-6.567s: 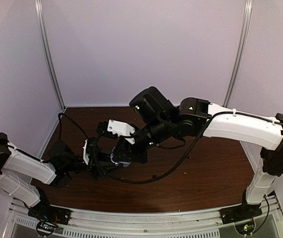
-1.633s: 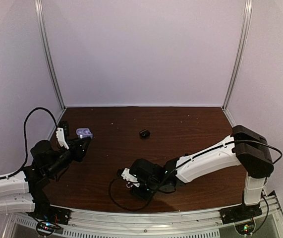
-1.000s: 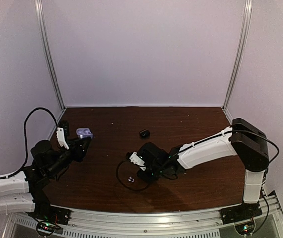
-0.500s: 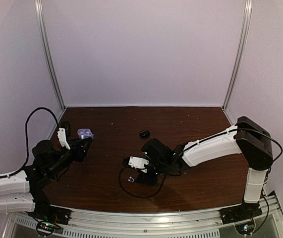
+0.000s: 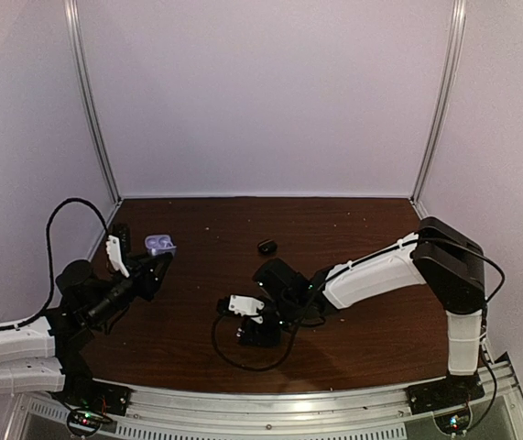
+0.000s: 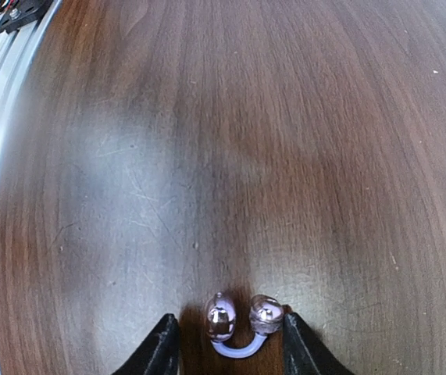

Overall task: Insert the wireless bluetooth earbuds into the charging case
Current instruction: Pick up the left earbud from the center of the board.

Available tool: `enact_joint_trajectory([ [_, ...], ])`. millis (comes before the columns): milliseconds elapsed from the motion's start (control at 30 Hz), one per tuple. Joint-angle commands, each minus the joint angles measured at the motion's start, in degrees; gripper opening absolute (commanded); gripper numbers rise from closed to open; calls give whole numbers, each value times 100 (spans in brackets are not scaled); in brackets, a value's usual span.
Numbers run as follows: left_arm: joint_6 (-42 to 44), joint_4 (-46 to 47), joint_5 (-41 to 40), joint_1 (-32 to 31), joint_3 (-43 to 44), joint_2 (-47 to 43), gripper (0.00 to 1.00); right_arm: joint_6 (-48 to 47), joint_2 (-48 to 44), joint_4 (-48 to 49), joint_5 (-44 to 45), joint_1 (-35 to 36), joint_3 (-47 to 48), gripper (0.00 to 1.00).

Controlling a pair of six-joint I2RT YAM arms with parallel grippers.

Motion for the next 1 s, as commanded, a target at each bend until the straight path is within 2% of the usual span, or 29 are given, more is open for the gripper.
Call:
enact_joint_trajectory([
  [0,195,455,65,47,-109,0,0,99,165,-65,12,-6,88,44],
  [100,212,485,46,45,-128,2,0,129,136,-22,189,17,11,41],
  [233,222,608,46,46,-180,53,0,174,98,106,533,101,-104,46],
  [433,264,667,46,45,-222,73,0,247,185,114,674,123,-57,36],
  [600,392,867,54,45,-339,72,0,301,63,81,777,126,-118,32],
  [967,1364,1949,263,45,-376,839,0,994,-536,-4,708,-75,-74,24],
])
